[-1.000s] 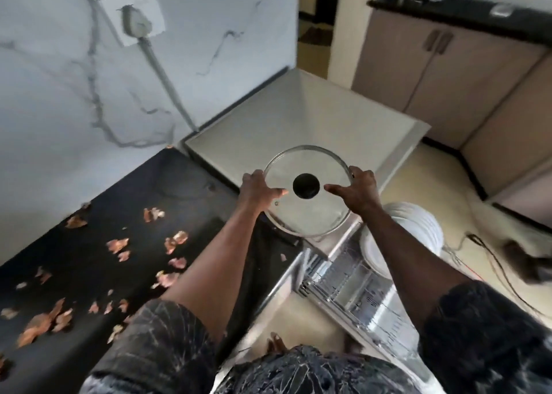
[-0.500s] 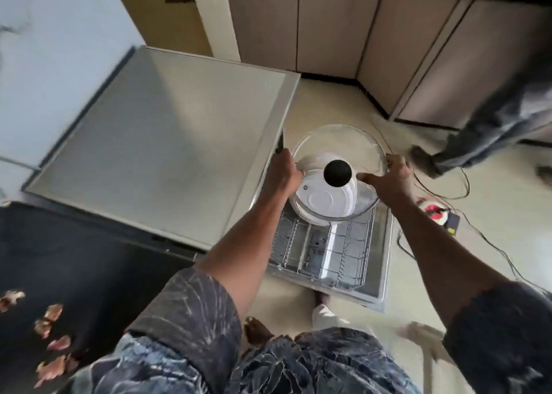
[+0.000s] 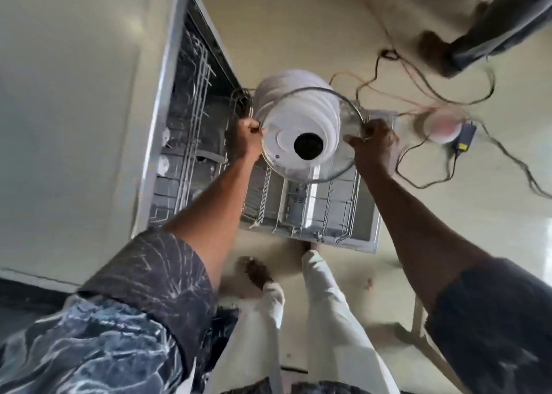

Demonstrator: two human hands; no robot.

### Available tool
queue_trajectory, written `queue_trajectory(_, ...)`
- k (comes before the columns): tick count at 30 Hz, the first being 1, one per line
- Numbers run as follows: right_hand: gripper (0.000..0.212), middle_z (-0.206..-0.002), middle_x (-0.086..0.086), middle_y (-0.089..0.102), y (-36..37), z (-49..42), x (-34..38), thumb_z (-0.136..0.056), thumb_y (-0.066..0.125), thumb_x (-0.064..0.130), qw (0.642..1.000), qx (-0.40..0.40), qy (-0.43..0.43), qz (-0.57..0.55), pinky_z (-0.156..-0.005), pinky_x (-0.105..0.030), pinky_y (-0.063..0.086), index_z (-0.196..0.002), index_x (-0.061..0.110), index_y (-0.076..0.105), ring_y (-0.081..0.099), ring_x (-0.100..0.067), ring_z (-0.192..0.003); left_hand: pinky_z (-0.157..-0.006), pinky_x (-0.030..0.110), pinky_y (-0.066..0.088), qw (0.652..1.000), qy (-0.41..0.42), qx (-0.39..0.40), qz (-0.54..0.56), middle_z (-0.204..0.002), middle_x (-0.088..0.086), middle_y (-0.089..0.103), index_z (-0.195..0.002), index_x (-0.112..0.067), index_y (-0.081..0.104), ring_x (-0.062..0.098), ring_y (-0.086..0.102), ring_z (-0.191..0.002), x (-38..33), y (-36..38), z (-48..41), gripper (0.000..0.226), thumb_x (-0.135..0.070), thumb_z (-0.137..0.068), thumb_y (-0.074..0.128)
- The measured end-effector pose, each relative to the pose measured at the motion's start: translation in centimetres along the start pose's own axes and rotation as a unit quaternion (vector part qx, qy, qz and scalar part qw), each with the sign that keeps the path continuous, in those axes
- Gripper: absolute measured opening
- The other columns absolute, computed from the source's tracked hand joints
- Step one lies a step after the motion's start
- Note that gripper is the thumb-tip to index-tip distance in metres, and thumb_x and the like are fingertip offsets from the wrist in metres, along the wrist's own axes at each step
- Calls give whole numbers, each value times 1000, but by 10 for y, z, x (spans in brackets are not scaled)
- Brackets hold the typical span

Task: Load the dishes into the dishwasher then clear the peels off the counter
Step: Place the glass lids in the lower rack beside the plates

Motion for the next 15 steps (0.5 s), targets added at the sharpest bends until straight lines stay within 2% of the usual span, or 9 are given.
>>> queue_trajectory(2, 28, -77, 7, 61, 25, -21, -18, -70, 87, 30, 999, 14, 31, -13, -66, -37, 44, -82, 22, 63, 55, -18, -76, -78, 38, 60, 1000, -7, 0, 18, -80, -3, 69, -77, -30, 72, 22, 67, -78, 28, 15, -33, 7, -28, -77, 79)
queue_trajectory(4, 37, -64, 14, 50, 53, -40, -40, -69, 86, 27, 998, 29, 50, -32, -64, -43, 50, -65, 28, 49, 52, -17, -69, -77, 52, 61, 998, -20, 5, 51, -73, -4, 68, -67, -40, 69, 22, 68, -75, 80, 37, -81, 7, -35, -68, 74)
queue_trajectory(5, 41, -62, 15, 49, 62, -50, -48, -69, 86, 24, 998, 23, 48, -32, -62, -43, 50, -61, 28, 46, 51, -17, -67, -78, 53, 61, 998, -22, 5, 58, -72, -3, 69, -67, -42, 70, 24, 70, -77, 97, 47, -102, 7, -36, -68, 72)
queue_trajectory(7, 33, -63, 13, 52, 84, -66, -60, -70, 84, 21, 998, 28, 39, -33, -61, -37, 46, -62, 26, 52, 52, -16, -67, -81, 50, 61, 998, -32, 3, 55, -75, -2, 72, -68, -39, 71, 25, 73, -83, 107, 57, -121, 7, -34, -73, 72)
queue_trajectory(9, 16, -67, 10, 54, 104, -76, -73, -73, 83, 20, 998, 41, 39, -31, -63, -31, 43, -76, 18, 67, 55, -16, -71, -85, 50, 60, 998, -33, 11, 56, -76, 0, 72, -68, -32, 71, 26, 73, -87, 113, 68, -137, 9, -29, -76, 71)
queue_trajectory(11, 13, -69, 12, 54, 124, -85, -90, -77, 80, 22, 998, 39, 45, -17, -63, -29, 41, -85, 14, 73, 57, -15, -73, -87, 51, 59, 997, -29, 23, 61, -74, -2, 69, -66, -32, 70, 24, 70, -86, 135, 85, -167, 7, -31, -73, 71)
queue_trajectory(13, 10, -73, 6, 62, 140, -89, -102, -78, 79, 24, 997, 49, 55, -1, -61, -26, 37, -84, 19, 73, 61, -17, -73, -86, 51, 60, 998, -30, 15, 57, -72, -6, 68, -65, -40, 70, 21, 69, -83, 154, 97, -187, 5, -37, -69, 70)
queue_trajectory(15, 9, -76, -1, 69, 155, -93, -116, -75, 79, 25, 995, 53, 78, -10, -62, -29, 45, -75, 23, 70, 67, -23, -76, -84, 49, 61, 998, -35, 8, 47, -73, -7, 70, -65, -40, 71, 21, 71, -82, 159, 105, -192, 10, -36, -74, 73)
Point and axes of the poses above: each hand's wrist, its own z-axis away from the middle knuckle, its own y-axis out of the palm, x = y × z, the point moved 6 cm from there along -z, towards the middle knuckle
